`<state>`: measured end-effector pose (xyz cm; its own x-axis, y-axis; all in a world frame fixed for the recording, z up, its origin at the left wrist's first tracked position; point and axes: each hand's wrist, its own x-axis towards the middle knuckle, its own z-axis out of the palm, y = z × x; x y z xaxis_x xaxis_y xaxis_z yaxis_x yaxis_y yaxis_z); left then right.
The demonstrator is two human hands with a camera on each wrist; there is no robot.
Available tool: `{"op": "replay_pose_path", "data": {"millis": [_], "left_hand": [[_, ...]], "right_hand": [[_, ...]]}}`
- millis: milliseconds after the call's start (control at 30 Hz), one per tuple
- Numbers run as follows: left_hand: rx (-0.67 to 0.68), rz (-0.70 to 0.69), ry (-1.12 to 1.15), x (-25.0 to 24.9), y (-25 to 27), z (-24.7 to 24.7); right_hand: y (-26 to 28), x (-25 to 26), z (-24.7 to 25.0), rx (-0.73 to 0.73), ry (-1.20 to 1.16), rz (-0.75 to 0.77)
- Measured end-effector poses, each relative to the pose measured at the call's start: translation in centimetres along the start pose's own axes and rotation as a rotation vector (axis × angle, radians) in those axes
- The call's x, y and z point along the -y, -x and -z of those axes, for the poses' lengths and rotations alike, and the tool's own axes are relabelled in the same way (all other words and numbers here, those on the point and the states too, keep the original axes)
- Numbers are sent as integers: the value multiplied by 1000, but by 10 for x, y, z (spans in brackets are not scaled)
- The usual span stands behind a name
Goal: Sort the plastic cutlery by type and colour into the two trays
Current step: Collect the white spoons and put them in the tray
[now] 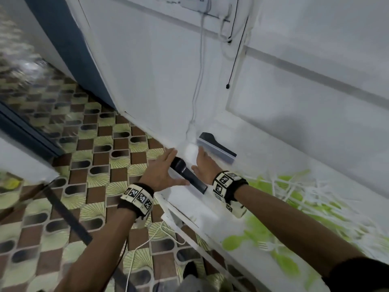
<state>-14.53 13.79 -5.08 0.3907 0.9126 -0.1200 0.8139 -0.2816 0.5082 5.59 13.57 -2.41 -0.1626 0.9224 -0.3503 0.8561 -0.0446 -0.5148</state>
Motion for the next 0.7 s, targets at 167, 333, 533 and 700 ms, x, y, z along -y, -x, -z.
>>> {"op": "replay_pose_path", "data": {"millis": [167,333,533,700], "left_hand": [[129,-4,-304,3,-3,7],[160,-53,-426,7,-11,14],[111,-61,-562,1,-14,17],[107,-68,-623,-3,-14,19]], "right_hand": [[-6,1,-12,20,37,26],[-5,-2,-9,92,6,43],[-5,-1,-1,116,19,-27],[-3,1,-4,24,211,-2]]}}
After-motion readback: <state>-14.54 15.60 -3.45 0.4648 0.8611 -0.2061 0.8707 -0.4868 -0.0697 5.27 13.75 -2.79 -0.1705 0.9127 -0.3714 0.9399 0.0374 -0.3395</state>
